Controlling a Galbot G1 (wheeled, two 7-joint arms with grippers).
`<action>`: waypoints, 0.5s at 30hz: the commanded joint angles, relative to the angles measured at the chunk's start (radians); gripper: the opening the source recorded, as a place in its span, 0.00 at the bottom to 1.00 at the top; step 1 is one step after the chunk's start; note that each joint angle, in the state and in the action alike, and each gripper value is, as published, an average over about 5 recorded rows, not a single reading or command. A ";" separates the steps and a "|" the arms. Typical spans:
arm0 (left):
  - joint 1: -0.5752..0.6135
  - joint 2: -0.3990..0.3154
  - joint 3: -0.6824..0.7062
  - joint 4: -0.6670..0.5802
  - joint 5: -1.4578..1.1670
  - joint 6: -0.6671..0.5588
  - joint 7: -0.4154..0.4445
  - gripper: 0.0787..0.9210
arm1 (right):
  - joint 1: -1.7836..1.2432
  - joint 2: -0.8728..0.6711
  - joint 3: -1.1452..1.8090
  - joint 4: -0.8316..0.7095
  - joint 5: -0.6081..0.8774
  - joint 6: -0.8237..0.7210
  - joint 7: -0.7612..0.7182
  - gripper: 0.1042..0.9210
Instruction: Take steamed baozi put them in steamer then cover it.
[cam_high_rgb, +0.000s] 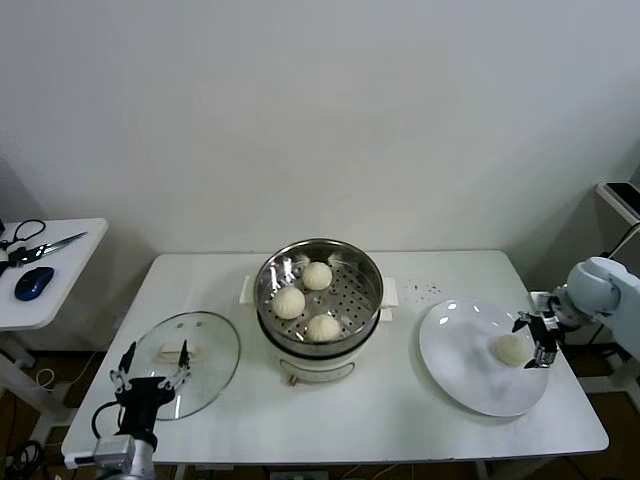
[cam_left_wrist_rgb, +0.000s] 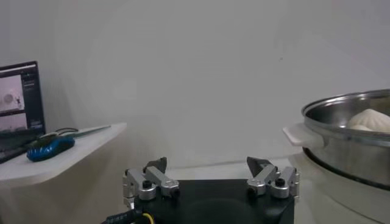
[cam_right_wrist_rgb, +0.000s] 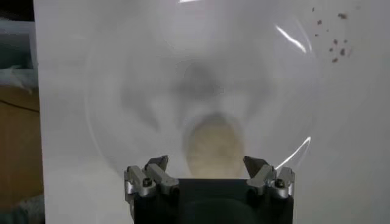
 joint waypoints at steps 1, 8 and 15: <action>-0.001 -0.002 -0.001 0.008 -0.007 0.001 0.002 0.88 | -0.098 0.092 0.113 -0.142 -0.089 0.032 -0.011 0.88; -0.005 -0.003 -0.003 0.017 -0.006 0.003 0.002 0.88 | -0.053 0.148 0.077 -0.198 -0.097 0.046 -0.010 0.88; -0.011 -0.002 -0.004 0.023 -0.003 0.004 0.003 0.88 | -0.041 0.165 0.063 -0.210 -0.099 0.061 -0.019 0.88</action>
